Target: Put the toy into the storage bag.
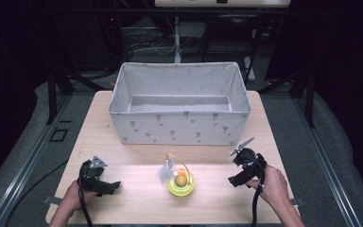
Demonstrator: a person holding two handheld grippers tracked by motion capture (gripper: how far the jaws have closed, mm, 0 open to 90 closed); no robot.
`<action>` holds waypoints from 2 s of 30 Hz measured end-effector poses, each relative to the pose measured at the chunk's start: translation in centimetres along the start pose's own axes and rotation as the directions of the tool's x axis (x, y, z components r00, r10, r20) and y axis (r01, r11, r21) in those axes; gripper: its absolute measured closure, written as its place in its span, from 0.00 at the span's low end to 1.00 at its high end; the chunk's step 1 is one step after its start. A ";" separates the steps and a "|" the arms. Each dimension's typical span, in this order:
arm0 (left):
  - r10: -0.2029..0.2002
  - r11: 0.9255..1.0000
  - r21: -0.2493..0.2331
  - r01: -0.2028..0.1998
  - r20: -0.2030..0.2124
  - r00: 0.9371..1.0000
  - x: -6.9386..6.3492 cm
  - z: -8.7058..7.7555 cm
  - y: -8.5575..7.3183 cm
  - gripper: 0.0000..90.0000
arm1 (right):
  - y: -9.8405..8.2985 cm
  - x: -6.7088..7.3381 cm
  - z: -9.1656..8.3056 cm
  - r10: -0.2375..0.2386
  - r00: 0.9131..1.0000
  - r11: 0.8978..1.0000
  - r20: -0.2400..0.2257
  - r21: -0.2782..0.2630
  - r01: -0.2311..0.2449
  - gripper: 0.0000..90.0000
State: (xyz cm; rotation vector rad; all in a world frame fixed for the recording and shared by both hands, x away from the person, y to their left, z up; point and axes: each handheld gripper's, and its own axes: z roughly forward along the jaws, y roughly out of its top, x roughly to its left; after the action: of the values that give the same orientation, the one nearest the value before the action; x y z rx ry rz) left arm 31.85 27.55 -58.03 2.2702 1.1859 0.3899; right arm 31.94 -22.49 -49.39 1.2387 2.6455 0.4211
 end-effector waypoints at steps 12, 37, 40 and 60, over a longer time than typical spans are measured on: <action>-0.001 1.000 -0.002 0.001 0.001 1.000 -0.1 0.0 0.0 0.00 | 0.4 0.7 -0.6 -0.041 0.999 0.999 0.011 0.016 0.041 0.15; -0.001 1.000 -0.005 0.001 -0.001 1.000 -0.1 0.0 0.0 0.00 | 2.8 5.1 -3.2 -0.158 0.987 0.987 0.000 -0.030 0.158 0.11; 0.000 1.000 -0.005 0.000 -0.001 1.000 -0.1 0.0 0.0 0.00 | 3.5 5.8 -3.7 -0.171 0.985 0.985 -0.008 -0.040 0.170 0.09; -0.001 1.000 -0.007 0.001 -0.002 1.000 -0.1 0.0 0.0 0.00 | 7.4 9.8 -4.2 -0.337 0.936 0.941 -0.104 -0.078 0.330 0.00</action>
State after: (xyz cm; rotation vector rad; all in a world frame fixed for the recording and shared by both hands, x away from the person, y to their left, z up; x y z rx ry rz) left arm 31.78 27.48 -58.07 2.2637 1.1854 0.3948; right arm 29.80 -11.13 -43.49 0.7443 2.8436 0.5227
